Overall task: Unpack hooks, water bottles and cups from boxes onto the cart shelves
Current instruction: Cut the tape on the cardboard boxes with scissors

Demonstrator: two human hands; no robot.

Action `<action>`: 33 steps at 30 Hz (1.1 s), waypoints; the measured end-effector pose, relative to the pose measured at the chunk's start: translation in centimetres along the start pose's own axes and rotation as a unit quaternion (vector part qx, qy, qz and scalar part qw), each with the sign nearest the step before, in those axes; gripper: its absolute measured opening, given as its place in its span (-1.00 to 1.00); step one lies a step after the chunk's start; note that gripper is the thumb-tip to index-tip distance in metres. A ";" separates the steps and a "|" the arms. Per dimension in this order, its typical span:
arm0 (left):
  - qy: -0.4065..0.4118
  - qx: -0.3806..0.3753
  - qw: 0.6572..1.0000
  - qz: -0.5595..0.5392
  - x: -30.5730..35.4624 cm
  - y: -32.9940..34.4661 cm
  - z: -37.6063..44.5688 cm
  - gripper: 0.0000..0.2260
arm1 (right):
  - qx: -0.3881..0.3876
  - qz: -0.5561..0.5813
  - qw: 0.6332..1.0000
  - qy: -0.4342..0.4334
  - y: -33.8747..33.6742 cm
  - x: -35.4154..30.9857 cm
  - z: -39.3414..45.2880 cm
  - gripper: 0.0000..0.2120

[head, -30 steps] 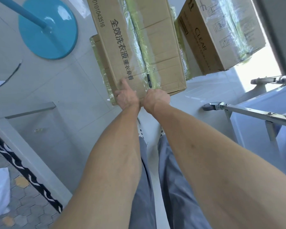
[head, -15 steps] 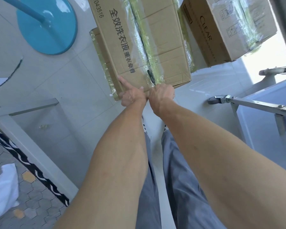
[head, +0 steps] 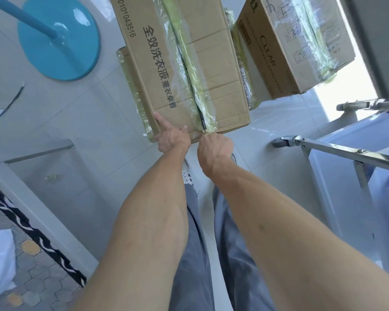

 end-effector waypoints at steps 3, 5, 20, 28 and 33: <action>0.012 0.004 1.000 -0.005 0.5 -0.8 -0.6 -0.09 | 0.069 0.030 0.997 0.035 -0.5 1.6 -0.5 -0.83; 0.010 0.001 1.000 -0.006 0.6 -1.3 -1.0 -0.09 | 0.084 0.070 0.992 0.063 -0.7 2.1 -1.1 -0.85; 0.048 -0.046 0.976 -0.205 5.8 -3.9 -2.7 -0.79 | 0.082 0.404 0.891 0.189 -2.0 5.6 -0.8 -0.85; -0.026 -0.358 0.904 -0.231 6.7 3.3 -7.9 -0.76 | 0.150 0.645 0.698 0.272 0.0 8.4 -2.1 -0.86; 0.006 -0.320 0.900 -0.297 7.0 3.9 -8.6 -0.88 | 0.126 0.543 0.778 0.289 -0.2 8.8 -2.3 -0.63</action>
Point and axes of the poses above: each hand's wrist, its own z-axis towards the middle knuckle, its own y-axis out of the palm, x = y × z, the point moved 8 cm from there along z, towards the middle knuckle, and after that the axes turned 3 degrees about x, right-handed, at the moved point
